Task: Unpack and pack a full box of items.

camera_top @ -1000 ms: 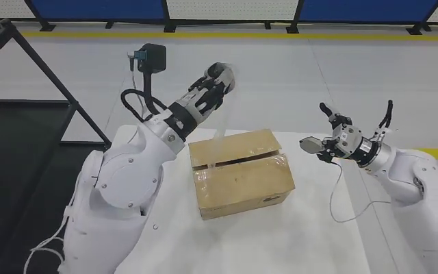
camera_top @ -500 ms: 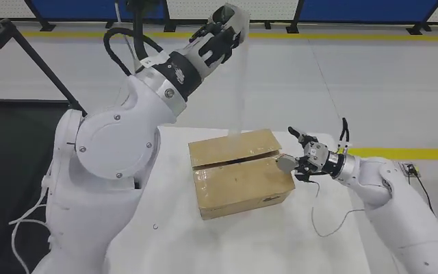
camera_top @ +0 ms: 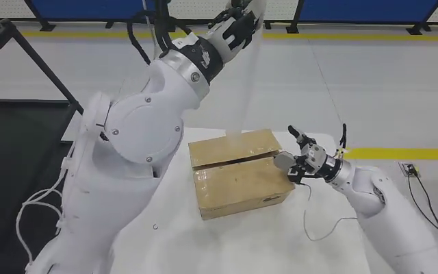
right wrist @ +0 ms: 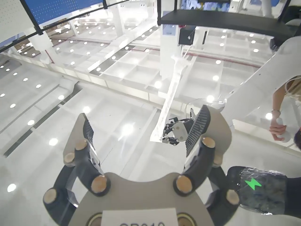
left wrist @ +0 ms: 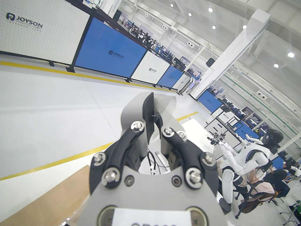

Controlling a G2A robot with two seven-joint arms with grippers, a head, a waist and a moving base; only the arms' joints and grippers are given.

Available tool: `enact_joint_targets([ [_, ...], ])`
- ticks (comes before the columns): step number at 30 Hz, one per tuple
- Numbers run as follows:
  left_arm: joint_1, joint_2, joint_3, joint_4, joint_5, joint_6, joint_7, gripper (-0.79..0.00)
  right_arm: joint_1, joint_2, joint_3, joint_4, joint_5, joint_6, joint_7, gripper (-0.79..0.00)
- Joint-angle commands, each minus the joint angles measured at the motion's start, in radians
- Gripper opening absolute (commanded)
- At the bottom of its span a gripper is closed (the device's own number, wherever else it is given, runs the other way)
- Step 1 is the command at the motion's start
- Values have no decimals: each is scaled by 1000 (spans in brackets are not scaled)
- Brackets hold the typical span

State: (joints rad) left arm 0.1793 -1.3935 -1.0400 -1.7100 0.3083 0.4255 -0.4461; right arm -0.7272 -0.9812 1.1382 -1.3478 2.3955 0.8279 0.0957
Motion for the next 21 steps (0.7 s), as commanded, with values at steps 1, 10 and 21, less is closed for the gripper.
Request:
enact_joint_targets([
  [1,-16,-8,15,26,-10,4,23,-785,-7,-6,-8,-2,41,-8,6,0],
  [10,-69,-41,57,125,-63,10,112,-785,-15,-9,-7,-12,31,-33,-8,0],
  [21,-111,-82,106,213,-133,-18,177,-785,-57,-40,-28,-96,-58,-210,89,-46],
])
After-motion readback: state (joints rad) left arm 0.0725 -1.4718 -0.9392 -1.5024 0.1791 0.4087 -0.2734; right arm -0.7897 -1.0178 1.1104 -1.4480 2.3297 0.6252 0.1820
